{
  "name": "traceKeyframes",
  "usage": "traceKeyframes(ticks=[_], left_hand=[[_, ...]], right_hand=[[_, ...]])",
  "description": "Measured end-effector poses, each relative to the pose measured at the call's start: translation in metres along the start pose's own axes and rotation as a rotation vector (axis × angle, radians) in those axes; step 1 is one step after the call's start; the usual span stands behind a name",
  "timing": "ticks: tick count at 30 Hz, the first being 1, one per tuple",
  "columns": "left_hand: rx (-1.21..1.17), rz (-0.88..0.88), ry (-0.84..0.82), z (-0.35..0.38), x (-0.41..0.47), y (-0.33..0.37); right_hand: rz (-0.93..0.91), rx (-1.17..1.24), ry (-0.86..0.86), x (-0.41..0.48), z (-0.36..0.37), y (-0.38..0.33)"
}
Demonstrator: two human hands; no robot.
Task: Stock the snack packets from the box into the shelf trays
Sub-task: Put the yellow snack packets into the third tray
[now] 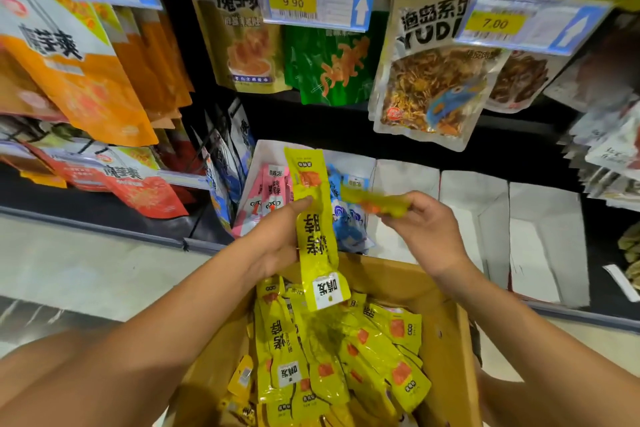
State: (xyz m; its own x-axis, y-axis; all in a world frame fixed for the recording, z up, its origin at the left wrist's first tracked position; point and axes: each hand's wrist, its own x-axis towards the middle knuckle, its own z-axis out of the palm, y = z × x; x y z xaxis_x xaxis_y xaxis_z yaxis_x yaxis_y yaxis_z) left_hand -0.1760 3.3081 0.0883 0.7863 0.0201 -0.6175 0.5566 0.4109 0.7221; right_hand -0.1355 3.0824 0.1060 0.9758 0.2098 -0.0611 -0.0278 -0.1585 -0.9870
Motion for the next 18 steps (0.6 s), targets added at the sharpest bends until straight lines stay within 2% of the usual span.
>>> traceKeyframes(ticks=[5, 7, 11, 13, 15, 16, 18], left_hand=[[0.019, -0.04, -0.196, 0.011, -0.016, -0.004], [0.057, -0.006, -0.236, 0.012, -0.015, -0.008], [0.131, 0.047, -0.226, 0.016, -0.017, -0.014], [0.147, 0.067, -0.197, 0.017, -0.018, -0.014], [0.13, 0.1, -0.154, 0.016, -0.014, -0.015], [0.115, 0.117, -0.128, 0.015, -0.014, -0.013], [0.079, 0.145, -0.088, 0.011, -0.011, -0.013]], right_hand=[[-0.368, -0.256, -0.128, -0.014, 0.007, 0.009], [-0.425, -0.347, -0.155, -0.016, 0.01, 0.014], [-0.412, -0.323, -0.191, -0.018, 0.014, 0.014], [-0.342, -0.276, -0.132, -0.02, 0.017, 0.01], [-0.17, -0.276, -0.05, -0.018, 0.02, 0.004], [-0.034, -0.283, -0.064, -0.016, 0.022, 0.001], [0.287, -0.253, -0.235, -0.014, 0.024, -0.001]])
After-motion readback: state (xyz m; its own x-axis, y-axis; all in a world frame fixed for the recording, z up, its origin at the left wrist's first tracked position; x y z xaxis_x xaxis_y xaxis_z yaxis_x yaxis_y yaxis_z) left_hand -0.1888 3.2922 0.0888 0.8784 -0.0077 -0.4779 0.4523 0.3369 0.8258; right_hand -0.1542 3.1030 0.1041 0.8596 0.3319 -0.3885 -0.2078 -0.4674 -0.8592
